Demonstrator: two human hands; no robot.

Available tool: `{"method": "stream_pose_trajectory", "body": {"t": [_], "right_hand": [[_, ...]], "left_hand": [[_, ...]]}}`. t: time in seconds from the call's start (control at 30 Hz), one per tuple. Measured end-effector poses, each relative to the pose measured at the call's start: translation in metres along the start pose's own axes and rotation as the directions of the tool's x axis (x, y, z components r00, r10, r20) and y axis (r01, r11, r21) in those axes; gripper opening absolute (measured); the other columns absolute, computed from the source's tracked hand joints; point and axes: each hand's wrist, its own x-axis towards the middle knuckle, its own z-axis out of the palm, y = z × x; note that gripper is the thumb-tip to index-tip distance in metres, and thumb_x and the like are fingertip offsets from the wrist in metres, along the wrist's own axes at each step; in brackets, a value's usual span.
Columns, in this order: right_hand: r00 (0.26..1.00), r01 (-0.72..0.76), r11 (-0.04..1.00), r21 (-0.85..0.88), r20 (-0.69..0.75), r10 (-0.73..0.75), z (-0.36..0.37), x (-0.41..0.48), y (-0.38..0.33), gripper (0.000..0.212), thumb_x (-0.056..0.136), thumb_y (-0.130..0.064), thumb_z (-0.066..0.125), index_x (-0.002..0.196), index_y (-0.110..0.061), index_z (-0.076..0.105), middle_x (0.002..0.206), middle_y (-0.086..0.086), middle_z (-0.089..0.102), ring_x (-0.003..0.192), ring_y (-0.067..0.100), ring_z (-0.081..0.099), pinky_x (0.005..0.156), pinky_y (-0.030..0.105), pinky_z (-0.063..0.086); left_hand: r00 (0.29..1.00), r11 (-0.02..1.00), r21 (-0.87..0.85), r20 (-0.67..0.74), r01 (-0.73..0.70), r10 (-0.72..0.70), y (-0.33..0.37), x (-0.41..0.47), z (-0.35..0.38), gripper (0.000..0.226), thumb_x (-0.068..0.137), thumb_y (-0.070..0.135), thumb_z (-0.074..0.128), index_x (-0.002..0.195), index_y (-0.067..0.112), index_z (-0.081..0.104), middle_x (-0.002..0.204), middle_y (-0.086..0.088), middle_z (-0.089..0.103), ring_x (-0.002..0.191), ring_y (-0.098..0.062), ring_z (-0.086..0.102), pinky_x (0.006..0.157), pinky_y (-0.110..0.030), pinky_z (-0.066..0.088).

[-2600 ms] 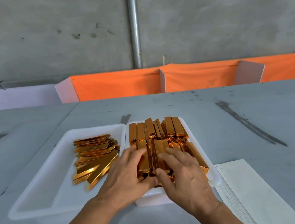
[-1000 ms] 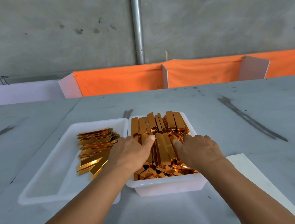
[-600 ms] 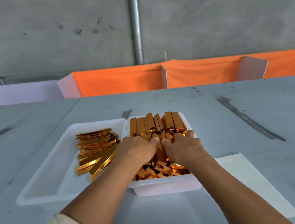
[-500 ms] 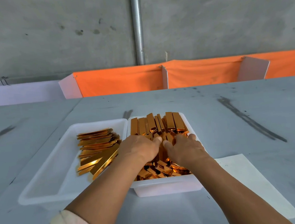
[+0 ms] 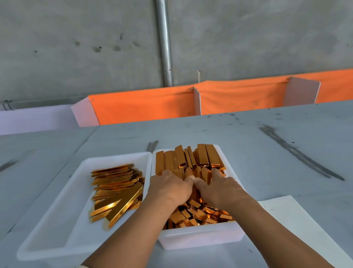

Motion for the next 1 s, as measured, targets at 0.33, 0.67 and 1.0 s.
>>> {"method": "stream_pose_trajectory", "body": {"t": [0.33,0.67,1.0], "right_hand": [[0.996,-0.050,0.989,0.137,0.080,0.039,-0.004,0.014,0.003,0.075,0.094,-0.071,0.033,0.155,-0.030,0.019,0.159,0.011,0.028,0.143,0.035,0.033,0.111,0.049,0.035],[0.979,-0.151,0.854,0.499,0.193,0.060,-0.013,0.009,0.003,0.078,0.089,-0.071,0.046,0.151,-0.028,0.027,0.153,0.007,0.040,0.139,0.033,0.039,0.109,0.052,0.037],[0.945,-0.263,0.651,0.712,0.326,0.026,-0.021,0.000,0.009,0.046,0.088,-0.066,0.057,0.110,-0.026,0.061,0.088,0.001,0.072,0.089,0.022,0.064,0.076,0.041,0.051]], "left_hand": [[0.988,0.975,-0.219,0.155,0.049,-0.015,0.000,0.004,-0.002,0.093,0.083,0.077,0.039,0.151,0.019,0.013,0.150,-0.011,0.039,0.131,-0.033,0.045,0.094,-0.042,0.047],[0.975,0.919,-0.377,0.217,0.119,-0.038,0.003,0.008,-0.001,0.100,0.076,0.087,0.032,0.152,0.023,0.015,0.153,-0.011,0.030,0.138,-0.034,0.033,0.102,-0.045,0.038],[0.944,0.687,-0.679,0.330,0.260,-0.032,0.005,0.001,-0.006,0.097,0.076,0.083,0.045,0.152,0.029,0.018,0.155,-0.009,0.029,0.137,-0.034,0.034,0.100,-0.055,0.045]]}}
